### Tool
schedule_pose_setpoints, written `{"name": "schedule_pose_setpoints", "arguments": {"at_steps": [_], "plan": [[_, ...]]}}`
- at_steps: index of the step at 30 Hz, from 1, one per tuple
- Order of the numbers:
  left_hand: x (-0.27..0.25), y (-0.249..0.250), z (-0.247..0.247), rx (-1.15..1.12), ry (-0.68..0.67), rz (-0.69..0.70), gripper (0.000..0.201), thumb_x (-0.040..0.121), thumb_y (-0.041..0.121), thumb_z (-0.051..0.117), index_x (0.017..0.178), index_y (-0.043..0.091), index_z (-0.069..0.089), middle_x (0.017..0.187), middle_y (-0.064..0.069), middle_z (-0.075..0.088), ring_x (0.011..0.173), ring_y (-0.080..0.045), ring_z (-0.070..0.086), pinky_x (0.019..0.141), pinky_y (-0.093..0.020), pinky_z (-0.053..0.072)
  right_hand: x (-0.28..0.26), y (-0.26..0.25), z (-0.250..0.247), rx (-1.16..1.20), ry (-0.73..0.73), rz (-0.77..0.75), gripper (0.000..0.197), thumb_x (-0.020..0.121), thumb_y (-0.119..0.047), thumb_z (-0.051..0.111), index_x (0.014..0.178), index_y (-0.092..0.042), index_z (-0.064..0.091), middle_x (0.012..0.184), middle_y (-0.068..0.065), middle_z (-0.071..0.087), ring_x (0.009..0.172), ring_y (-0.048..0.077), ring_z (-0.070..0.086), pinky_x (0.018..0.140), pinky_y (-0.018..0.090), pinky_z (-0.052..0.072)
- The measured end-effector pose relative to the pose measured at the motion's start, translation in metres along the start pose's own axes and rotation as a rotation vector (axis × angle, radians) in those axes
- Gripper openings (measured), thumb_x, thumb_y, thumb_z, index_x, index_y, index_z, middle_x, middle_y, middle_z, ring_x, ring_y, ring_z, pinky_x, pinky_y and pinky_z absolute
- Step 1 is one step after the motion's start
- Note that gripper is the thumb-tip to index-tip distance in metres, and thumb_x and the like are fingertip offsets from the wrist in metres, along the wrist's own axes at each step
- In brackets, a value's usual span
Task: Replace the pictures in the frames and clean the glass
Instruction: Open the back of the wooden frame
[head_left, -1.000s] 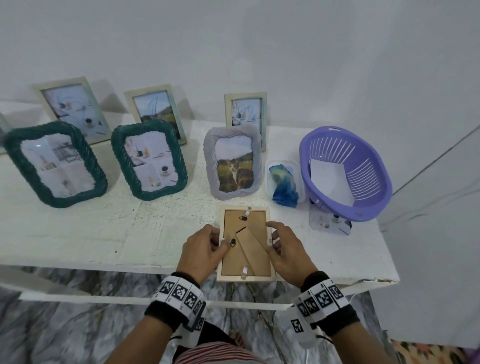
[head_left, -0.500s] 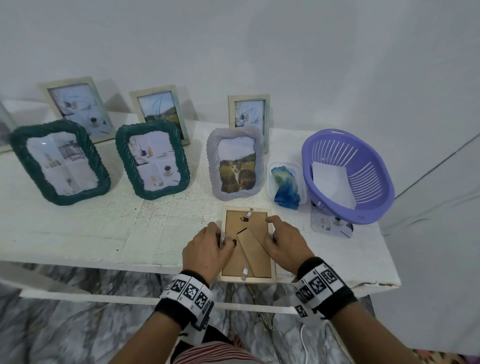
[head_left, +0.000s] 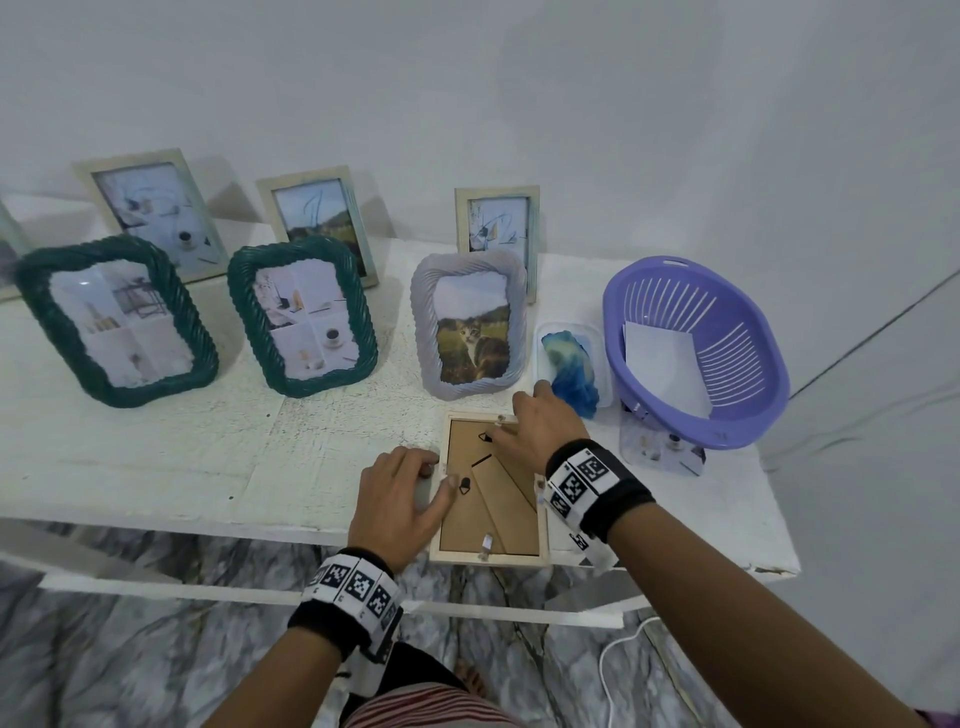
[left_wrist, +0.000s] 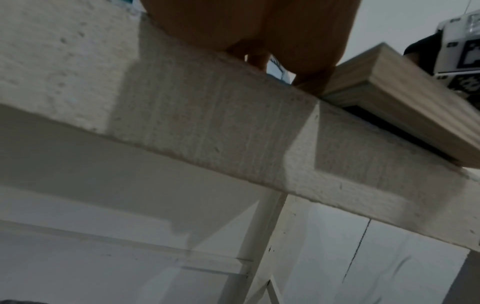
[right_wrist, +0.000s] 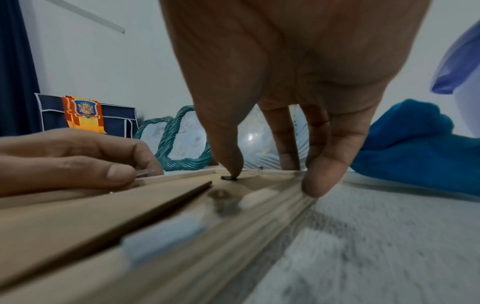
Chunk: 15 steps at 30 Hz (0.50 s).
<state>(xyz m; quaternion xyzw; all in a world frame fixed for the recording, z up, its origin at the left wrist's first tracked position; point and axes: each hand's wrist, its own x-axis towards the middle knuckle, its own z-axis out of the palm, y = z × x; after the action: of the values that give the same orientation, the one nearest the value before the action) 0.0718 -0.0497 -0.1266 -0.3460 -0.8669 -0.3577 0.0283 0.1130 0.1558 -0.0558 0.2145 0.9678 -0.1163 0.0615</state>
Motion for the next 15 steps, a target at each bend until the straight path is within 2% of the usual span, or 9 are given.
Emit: {"name": "schedule_pose_setpoints", "arguments": {"at_steps": [6,12,15], "plan": [[-0.001,-0.002,0.001,-0.001,0.008,0.022,0.027,0.088,0.047,0.055,0.094,0.021,0.059,0.084,0.011,0.052,0.077,-0.014,0.048,0.068,-0.034,0.039,0.005,0.002,-0.009,-0.01,-0.055,-0.05,0.033,0.089,-0.032,0.051,0.103,-0.003,0.057,0.11,0.014,0.049,0.092,0.034,0.057,0.072,0.034,0.042],[0.0,-0.002,0.0,-0.03,0.002,0.036,0.025,0.088,0.045,0.055,0.093,0.021,0.059,0.084,0.01,0.052,0.076,-0.013,0.048,0.068,-0.034,0.04,0.013,0.011,-0.015,0.037,-0.107,-0.073,0.023,0.094,-0.018,0.048,0.1,-0.001,0.061,0.109,0.015,0.052,0.094,0.034,0.058,0.08,0.038,0.047],[0.0,-0.004,0.0,-0.048,-0.003,0.046,0.025,0.088,0.044,0.056,0.093,0.02,0.059,0.084,0.01,0.053,0.076,-0.013,0.049,0.068,-0.035,0.041,0.016,0.013,-0.015,0.061,-0.104,-0.065,0.02,0.092,-0.016,0.05,0.094,-0.001,0.063,0.105,0.015,0.054,0.094,0.035,0.058,0.075,0.035,0.044]]}}
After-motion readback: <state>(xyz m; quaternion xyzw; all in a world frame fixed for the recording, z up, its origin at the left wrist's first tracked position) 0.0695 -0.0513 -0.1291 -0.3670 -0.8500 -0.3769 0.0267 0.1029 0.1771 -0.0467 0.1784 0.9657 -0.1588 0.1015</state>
